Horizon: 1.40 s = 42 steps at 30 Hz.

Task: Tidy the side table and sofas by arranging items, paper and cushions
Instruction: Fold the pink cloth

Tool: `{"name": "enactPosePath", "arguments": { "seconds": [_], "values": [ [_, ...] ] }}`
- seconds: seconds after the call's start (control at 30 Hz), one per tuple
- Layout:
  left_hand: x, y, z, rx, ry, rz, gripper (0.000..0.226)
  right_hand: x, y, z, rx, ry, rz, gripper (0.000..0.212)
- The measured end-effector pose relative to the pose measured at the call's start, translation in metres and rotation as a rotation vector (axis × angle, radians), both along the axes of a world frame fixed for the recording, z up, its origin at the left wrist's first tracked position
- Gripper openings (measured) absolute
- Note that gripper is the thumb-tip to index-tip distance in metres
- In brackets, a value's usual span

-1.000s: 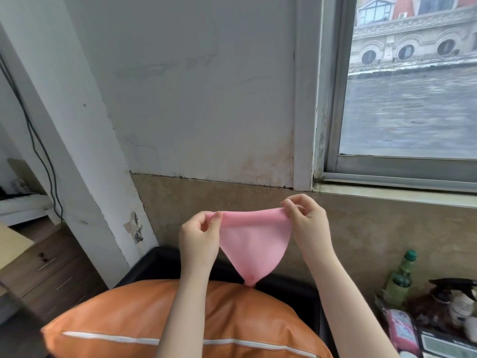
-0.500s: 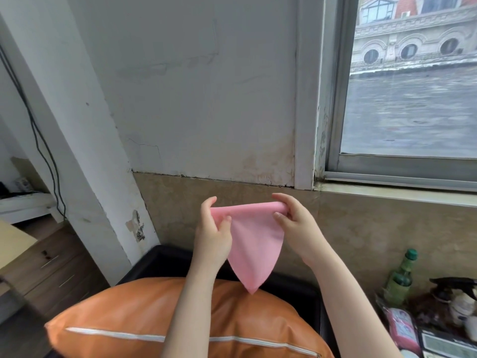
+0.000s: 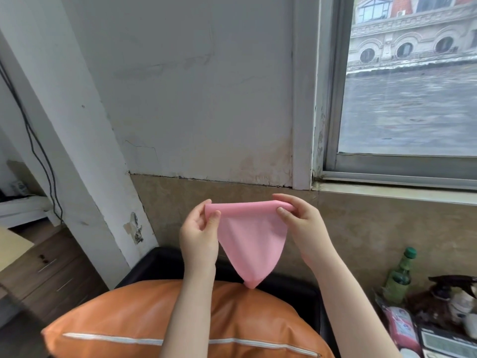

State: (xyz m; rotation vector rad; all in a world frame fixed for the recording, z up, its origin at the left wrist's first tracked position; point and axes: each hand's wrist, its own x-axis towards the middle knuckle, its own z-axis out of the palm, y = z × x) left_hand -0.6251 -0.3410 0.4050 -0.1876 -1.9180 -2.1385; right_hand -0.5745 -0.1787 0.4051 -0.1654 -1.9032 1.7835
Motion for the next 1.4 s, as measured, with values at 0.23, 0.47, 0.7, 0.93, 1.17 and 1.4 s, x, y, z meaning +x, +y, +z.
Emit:
{"name": "enactPosePath", "arguments": {
  "seconds": [0.23, 0.47, 0.7, 0.93, 1.17, 1.4],
  "values": [
    [-0.002, 0.002, 0.005, 0.095, -0.094, -0.065, 0.031, -0.005, -0.011, -0.003, -0.054, 0.007, -0.031, 0.032],
    [0.0, -0.005, 0.009, 0.219, -0.107, -0.201, 0.045, -0.009, -0.016, -0.006, -0.077, -0.006, -0.04, 0.03],
    [-0.003, -0.01, 0.008, 0.052, -0.014, -0.132, 0.008, -0.01, -0.021, -0.007, -0.123, 0.019, -0.017, 0.034],
    [-0.002, -0.008, 0.004, -0.086, -0.009, -0.094, 0.019, -0.009, -0.019, -0.006, -0.068, 0.012, -0.004, 0.038],
    [-0.004, -0.011, 0.005, -0.049, -0.087, -0.035, 0.022, -0.008, -0.014, -0.009, -0.187, 0.05, -0.112, 0.036],
    [-0.003, -0.011, 0.002, -0.129, 0.006, -0.058, 0.028, -0.004, -0.01, -0.006, -0.128, 0.113, -0.178, 0.024]
  ]
}}
